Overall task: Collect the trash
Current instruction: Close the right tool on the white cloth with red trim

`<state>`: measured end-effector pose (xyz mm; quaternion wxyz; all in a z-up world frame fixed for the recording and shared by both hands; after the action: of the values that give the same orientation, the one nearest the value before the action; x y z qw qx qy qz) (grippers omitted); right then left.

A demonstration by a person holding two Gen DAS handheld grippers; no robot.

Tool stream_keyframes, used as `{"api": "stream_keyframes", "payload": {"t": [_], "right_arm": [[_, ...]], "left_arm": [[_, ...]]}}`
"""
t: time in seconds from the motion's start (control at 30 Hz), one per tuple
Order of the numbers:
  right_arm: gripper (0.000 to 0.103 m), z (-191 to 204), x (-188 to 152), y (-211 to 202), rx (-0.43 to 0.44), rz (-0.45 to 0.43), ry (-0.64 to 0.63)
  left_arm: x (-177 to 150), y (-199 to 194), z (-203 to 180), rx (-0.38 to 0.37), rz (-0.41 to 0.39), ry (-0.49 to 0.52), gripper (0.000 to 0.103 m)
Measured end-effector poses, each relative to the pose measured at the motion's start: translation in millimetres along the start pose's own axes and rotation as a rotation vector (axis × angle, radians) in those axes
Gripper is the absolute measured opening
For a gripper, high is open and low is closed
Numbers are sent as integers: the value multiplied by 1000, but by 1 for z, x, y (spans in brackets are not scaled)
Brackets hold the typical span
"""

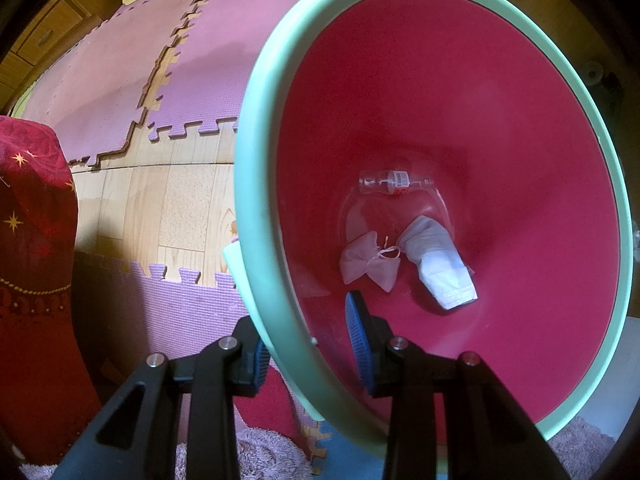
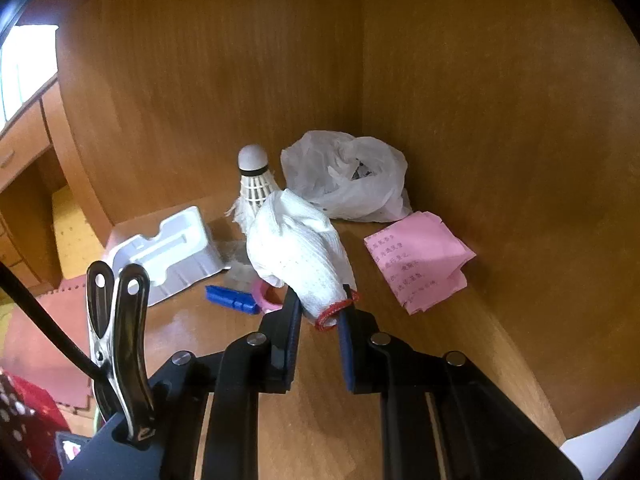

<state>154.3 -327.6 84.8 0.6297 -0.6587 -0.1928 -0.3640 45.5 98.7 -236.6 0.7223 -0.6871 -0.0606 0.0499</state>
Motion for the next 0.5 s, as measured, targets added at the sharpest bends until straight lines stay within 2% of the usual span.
{"api": "stream_keyframes", "payload": {"t": [0.5], "right_arm": [[18,29,-24,-38,125,-20,6]], "left_arm": [[0,0,0,-1,0,1,36]]}}
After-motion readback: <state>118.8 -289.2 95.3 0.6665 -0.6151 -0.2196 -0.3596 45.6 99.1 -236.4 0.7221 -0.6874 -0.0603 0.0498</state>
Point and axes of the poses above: each gripper's, at about its wrist camera, not at the fingertips, and y roughly the way its jaws point, z to its left, x to its top, the point moved 7 cm from there along y, roughly the way its jaws point, and after that the axes turned 2 degrees about z, right-handed, at the moved point
